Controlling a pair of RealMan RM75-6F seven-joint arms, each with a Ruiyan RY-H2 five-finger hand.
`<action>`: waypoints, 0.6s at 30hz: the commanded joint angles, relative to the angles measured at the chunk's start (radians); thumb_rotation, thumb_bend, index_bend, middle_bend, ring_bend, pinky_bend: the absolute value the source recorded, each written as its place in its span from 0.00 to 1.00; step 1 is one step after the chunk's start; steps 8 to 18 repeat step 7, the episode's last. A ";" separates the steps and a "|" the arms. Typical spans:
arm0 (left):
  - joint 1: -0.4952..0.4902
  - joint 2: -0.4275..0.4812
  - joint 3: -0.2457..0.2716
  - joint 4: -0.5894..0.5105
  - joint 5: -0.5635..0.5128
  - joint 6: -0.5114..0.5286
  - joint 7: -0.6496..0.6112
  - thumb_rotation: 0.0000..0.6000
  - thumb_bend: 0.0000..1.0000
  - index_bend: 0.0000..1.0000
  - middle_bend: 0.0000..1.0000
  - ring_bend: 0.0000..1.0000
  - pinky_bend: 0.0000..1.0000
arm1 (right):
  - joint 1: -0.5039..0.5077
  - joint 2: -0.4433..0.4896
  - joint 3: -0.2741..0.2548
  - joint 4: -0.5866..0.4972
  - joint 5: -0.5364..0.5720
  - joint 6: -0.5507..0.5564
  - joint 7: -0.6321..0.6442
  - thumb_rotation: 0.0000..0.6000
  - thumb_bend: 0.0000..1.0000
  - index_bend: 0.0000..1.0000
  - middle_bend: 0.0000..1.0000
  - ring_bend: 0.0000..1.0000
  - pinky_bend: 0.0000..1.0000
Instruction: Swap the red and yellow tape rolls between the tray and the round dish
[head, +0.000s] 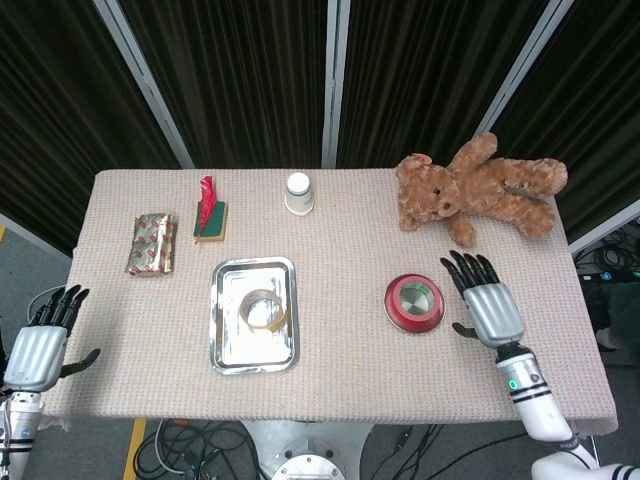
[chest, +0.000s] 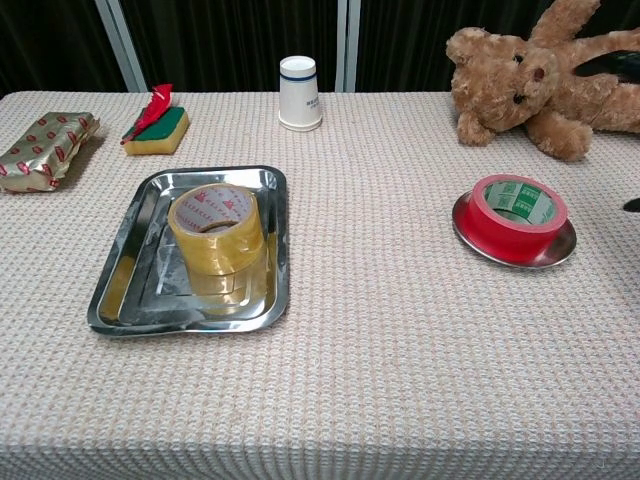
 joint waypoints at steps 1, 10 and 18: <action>-0.004 -0.003 -0.002 -0.004 0.003 -0.002 0.000 1.00 0.15 0.04 0.03 0.01 0.18 | -0.217 0.001 -0.091 0.076 -0.106 0.251 0.085 1.00 0.00 0.00 0.00 0.00 0.00; 0.006 -0.028 -0.011 -0.003 0.018 0.043 0.033 1.00 0.15 0.04 0.03 0.00 0.16 | -0.350 -0.027 -0.114 0.181 -0.117 0.365 0.173 1.00 0.00 0.00 0.00 0.00 0.00; 0.006 -0.028 -0.011 -0.003 0.018 0.043 0.033 1.00 0.15 0.04 0.03 0.00 0.16 | -0.350 -0.027 -0.114 0.181 -0.117 0.365 0.173 1.00 0.00 0.00 0.00 0.00 0.00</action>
